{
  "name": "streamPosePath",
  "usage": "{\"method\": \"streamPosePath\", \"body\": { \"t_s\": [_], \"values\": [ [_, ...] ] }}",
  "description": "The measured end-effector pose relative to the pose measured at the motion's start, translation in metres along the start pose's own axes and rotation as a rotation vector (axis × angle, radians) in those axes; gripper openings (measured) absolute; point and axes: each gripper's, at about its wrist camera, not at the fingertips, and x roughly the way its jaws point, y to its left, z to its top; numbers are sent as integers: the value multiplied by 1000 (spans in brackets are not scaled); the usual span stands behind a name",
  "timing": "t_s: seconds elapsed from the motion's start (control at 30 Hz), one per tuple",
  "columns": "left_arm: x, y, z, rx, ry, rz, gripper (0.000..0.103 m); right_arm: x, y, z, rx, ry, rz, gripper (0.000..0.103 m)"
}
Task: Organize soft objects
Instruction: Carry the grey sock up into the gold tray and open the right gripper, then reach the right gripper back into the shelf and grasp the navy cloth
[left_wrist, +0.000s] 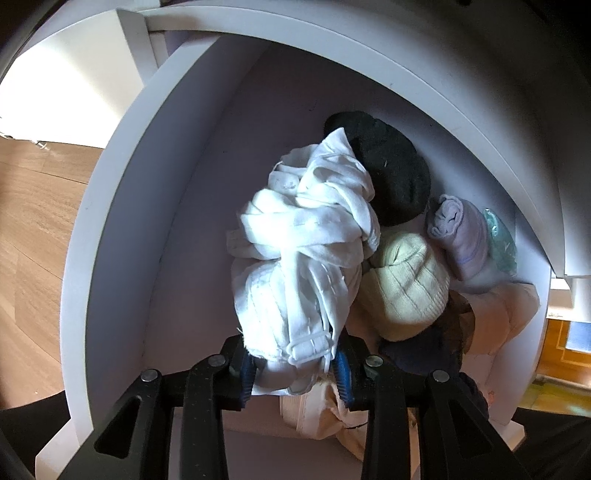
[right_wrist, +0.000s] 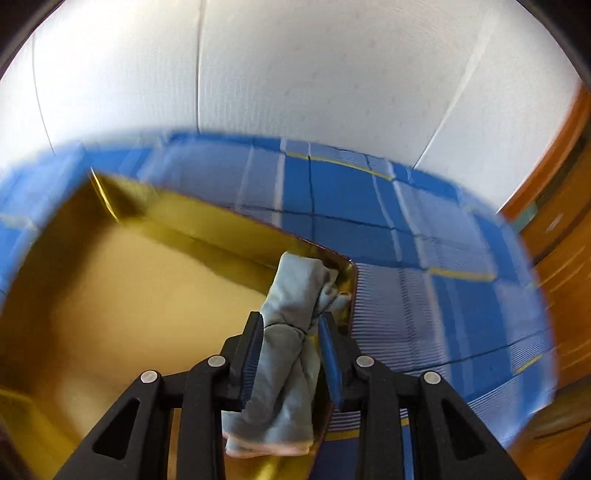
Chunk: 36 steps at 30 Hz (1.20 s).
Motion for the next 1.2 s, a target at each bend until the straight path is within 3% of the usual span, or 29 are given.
{"method": "streamPosePath", "body": {
  "t_s": [0.13, 0.37, 0.57, 0.73, 1.07, 1.2],
  "values": [
    [-1, 4, 1, -5, -5, -7, 36, -32, -30, -25, 69, -73, 119, 32],
    [-1, 5, -1, -3, -4, -10, 36, -76, -50, -85, 27, -165, 265, 33],
    [-4, 13, -1, -16, -3, -32, 33, -96, -58, -154, -3, -152, 362, 33],
    [-10, 23, -2, -23, -6, -65, 29, -75, -50, -216, -76, -41, 374, 37],
    [-27, 41, -1, -12, -16, -87, 27, 42, -10, -300, -182, 451, 376, 39],
    [-31, 41, -1, -6, -20, -92, 27, 62, 3, -313, -215, 513, 401, 43]
  ]
}}
